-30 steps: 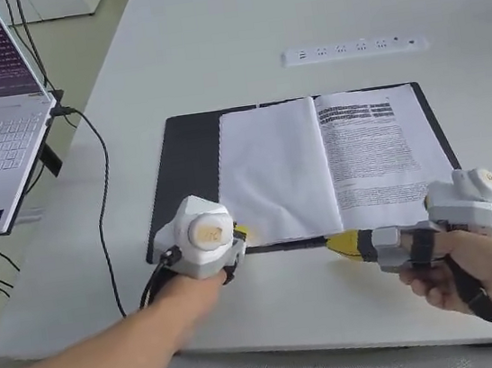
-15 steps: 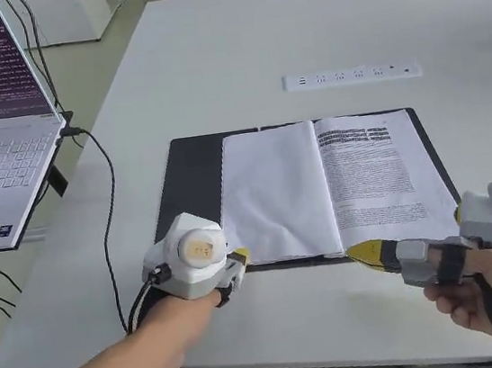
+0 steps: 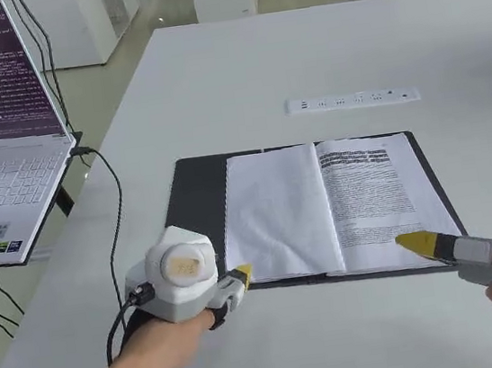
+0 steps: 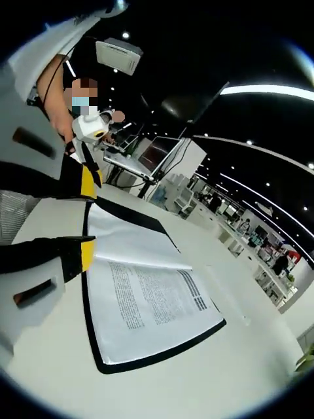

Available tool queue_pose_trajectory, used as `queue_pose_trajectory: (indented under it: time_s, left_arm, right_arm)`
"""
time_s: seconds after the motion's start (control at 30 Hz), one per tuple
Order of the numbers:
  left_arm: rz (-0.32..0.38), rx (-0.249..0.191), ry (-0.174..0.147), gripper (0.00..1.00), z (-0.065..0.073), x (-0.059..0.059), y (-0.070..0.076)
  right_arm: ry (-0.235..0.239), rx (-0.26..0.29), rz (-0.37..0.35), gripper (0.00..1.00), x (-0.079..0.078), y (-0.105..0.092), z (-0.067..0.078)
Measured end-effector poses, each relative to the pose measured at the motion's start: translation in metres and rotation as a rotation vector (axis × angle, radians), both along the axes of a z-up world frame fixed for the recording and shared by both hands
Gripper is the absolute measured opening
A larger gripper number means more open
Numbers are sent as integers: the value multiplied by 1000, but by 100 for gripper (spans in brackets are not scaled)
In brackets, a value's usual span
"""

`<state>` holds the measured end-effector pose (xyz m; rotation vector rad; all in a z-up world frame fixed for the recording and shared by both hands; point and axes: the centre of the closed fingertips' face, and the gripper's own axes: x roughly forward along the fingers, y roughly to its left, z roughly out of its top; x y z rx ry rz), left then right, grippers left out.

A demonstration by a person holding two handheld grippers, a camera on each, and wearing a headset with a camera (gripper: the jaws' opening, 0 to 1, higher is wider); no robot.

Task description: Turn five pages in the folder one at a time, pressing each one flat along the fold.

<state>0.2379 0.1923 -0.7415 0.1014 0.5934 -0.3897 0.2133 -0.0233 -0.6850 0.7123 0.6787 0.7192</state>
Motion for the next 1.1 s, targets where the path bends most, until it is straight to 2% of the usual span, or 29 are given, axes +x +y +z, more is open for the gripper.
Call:
queue_pose_trajectory:
  time_s: [0.07,0.1,0.27,0.47,0.5,0.6,0.63,0.73,0.83,0.97,1.0,1.1]
  left_arm:
    - [-7,3,-7,33,4,-1,-1]
    - [-6,1,-14,34,8,-2,-1]
    - [-6,-11,-31,40,23,-6,-5]
    - [-2,-77,-70,46,43,-8,-9]
    - [-6,-90,-74,47,46,-9,-10]
    - [-20,-103,-84,52,48,-11,-12]
    - [-25,-122,-89,53,50,-12,-13]
    - [-41,-132,-97,56,50,-14,-15]
    - [-56,-115,-83,57,43,-18,-15]
    - [-62,-96,-38,58,29,-24,-12]
    - [-63,-92,-38,58,29,-23,-12]
    - [-72,-93,-39,59,30,-21,-15]
  right_arm:
    - [-30,-38,-28,23,3,-9,5]
    - [-67,-83,-60,26,6,-18,10]
    - [-137,-169,-134,34,9,-38,22]
    - [-207,-248,-223,41,12,-59,25]
    - [-221,-278,-244,42,12,-65,23]
    - [-229,-288,-268,42,11,-71,20]
    - [-228,-293,-284,42,11,-75,17]
    - [-209,-306,-329,42,11,-86,8]
    - [-196,-321,-346,43,10,-93,-2]
    - [-160,-339,-334,45,7,-95,-17]
    - [-143,-342,-321,46,5,-93,-21]
    - [-135,-363,-288,47,1,-88,-27]
